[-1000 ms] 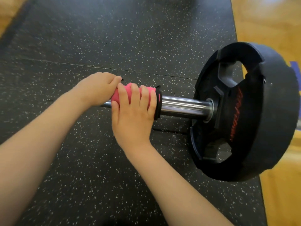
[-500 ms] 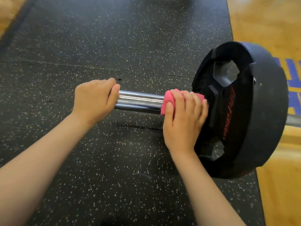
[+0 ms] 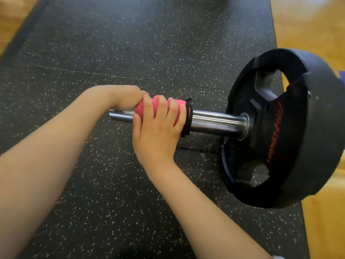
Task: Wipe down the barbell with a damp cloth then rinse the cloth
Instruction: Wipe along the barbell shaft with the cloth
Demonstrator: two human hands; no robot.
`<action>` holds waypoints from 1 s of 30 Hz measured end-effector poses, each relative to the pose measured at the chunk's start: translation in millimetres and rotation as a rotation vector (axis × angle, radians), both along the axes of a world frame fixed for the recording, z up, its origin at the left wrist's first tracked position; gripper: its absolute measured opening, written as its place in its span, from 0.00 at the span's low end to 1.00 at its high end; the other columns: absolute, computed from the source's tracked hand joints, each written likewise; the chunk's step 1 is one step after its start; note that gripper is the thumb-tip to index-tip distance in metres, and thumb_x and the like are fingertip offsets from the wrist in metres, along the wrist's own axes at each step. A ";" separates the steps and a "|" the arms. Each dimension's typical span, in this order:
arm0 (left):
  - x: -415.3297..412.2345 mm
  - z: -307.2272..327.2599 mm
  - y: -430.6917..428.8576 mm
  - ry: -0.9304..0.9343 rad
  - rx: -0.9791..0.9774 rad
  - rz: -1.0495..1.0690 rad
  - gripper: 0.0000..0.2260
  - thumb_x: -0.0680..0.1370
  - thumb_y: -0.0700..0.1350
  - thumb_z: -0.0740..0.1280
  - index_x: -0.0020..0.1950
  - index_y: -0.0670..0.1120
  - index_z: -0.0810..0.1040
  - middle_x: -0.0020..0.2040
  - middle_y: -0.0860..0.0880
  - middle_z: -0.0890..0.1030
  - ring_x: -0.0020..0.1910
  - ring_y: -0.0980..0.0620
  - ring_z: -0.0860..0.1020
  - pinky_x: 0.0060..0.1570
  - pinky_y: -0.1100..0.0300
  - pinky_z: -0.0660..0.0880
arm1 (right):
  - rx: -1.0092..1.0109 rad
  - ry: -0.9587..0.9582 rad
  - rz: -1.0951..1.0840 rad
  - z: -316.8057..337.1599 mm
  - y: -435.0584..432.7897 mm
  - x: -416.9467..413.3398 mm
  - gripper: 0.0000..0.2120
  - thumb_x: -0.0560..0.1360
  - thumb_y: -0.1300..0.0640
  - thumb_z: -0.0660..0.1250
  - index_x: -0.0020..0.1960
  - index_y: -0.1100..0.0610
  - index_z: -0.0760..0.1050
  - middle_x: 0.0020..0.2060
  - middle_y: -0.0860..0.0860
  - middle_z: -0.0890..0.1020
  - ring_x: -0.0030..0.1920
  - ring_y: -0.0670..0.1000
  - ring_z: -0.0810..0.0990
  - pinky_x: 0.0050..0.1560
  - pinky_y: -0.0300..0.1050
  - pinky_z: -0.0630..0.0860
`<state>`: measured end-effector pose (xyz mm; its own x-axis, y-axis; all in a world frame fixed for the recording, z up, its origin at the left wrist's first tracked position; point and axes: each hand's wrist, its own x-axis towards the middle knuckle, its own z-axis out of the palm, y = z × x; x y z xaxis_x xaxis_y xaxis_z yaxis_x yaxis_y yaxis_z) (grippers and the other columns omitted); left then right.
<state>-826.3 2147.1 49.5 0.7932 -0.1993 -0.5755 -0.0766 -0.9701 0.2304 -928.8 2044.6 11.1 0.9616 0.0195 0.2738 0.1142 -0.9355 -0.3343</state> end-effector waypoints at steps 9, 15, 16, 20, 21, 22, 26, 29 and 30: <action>-52.2 -14.7 5.1 -0.765 -0.215 0.276 0.15 0.81 0.52 0.58 0.40 0.46 0.75 0.32 0.50 0.76 0.32 0.48 0.73 0.34 0.56 0.64 | 0.055 -0.041 0.068 -0.5 -52.9 -3.7 0.20 0.79 0.46 0.57 0.69 0.49 0.71 0.65 0.48 0.74 0.68 0.54 0.68 0.75 0.51 0.51; -69.0 -32.5 15.5 -0.903 -0.379 0.246 0.15 0.82 0.46 0.54 0.42 0.42 0.75 0.35 0.47 0.76 0.34 0.48 0.72 0.33 0.57 0.65 | 0.027 -0.059 -0.130 -0.1 -110.8 -10.3 0.20 0.80 0.45 0.55 0.68 0.48 0.71 0.65 0.46 0.74 0.70 0.52 0.66 0.75 0.51 0.48; -66.8 -33.3 15.7 -0.911 -0.387 0.262 0.16 0.81 0.45 0.53 0.40 0.41 0.75 0.33 0.46 0.76 0.32 0.47 0.72 0.31 0.58 0.65 | 0.022 -0.067 -0.147 -0.7 -112.9 -11.3 0.19 0.80 0.45 0.55 0.68 0.49 0.71 0.65 0.47 0.74 0.70 0.52 0.66 0.75 0.51 0.47; -61.4 -32.4 12.2 -0.912 -0.387 0.309 0.16 0.79 0.42 0.53 0.36 0.39 0.74 0.27 0.52 0.72 0.25 0.52 0.69 0.28 0.65 0.62 | 0.051 -0.094 -0.208 -2.7 -97.4 -10.3 0.18 0.80 0.49 0.56 0.66 0.50 0.73 0.64 0.50 0.74 0.70 0.55 0.66 0.75 0.56 0.48; -59.3 -31.4 13.0 -0.900 -0.389 0.312 0.16 0.79 0.42 0.53 0.36 0.39 0.74 0.26 0.52 0.72 0.25 0.51 0.70 0.28 0.64 0.62 | 0.058 -0.096 -0.230 -3.3 -92.3 -8.7 0.17 0.80 0.49 0.56 0.66 0.50 0.73 0.64 0.51 0.74 0.70 0.56 0.66 0.75 0.57 0.48; -56.9 -29.4 13.5 -0.889 -0.389 0.311 0.17 0.78 0.43 0.53 0.35 0.38 0.74 0.26 0.49 0.72 0.25 0.48 0.71 0.28 0.63 0.63 | 0.060 -0.094 -0.249 -3.8 -87.4 -7.3 0.17 0.80 0.49 0.57 0.66 0.49 0.73 0.64 0.52 0.74 0.70 0.57 0.66 0.75 0.58 0.48; -39.5 -22.0 14.1 -0.723 -0.277 0.347 0.17 0.77 0.43 0.53 0.36 0.36 0.75 0.32 0.39 0.78 0.34 0.38 0.75 0.36 0.52 0.70 | 0.044 -0.090 -0.182 -3.8 -58.1 -2.5 0.18 0.79 0.48 0.57 0.67 0.50 0.73 0.65 0.54 0.73 0.69 0.59 0.66 0.75 0.59 0.48; -21.2 -9.6 9.1 -0.397 -0.151 0.456 0.16 0.78 0.42 0.54 0.40 0.36 0.76 0.43 0.37 0.79 0.44 0.37 0.76 0.39 0.51 0.68 | 0.014 -0.061 -0.049 -3.5 -15.9 0.7 0.20 0.78 0.47 0.57 0.68 0.51 0.71 0.66 0.55 0.73 0.68 0.60 0.66 0.74 0.58 0.49; -16.2 -6.1 7.7 -0.298 -0.108 0.411 0.14 0.79 0.41 0.54 0.40 0.37 0.73 0.46 0.37 0.78 0.47 0.37 0.75 0.40 0.52 0.66 | 0.000 -0.054 -0.011 -3.6 -1.4 1.7 0.21 0.78 0.47 0.57 0.69 0.52 0.71 0.66 0.56 0.73 0.68 0.61 0.66 0.74 0.58 0.50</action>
<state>-842.5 2154.8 43.4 0.9447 0.1173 -0.3063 0.2282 -0.9059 0.3567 -927.1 2043.2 7.5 0.9457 0.0096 0.3250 0.1221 -0.9368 -0.3277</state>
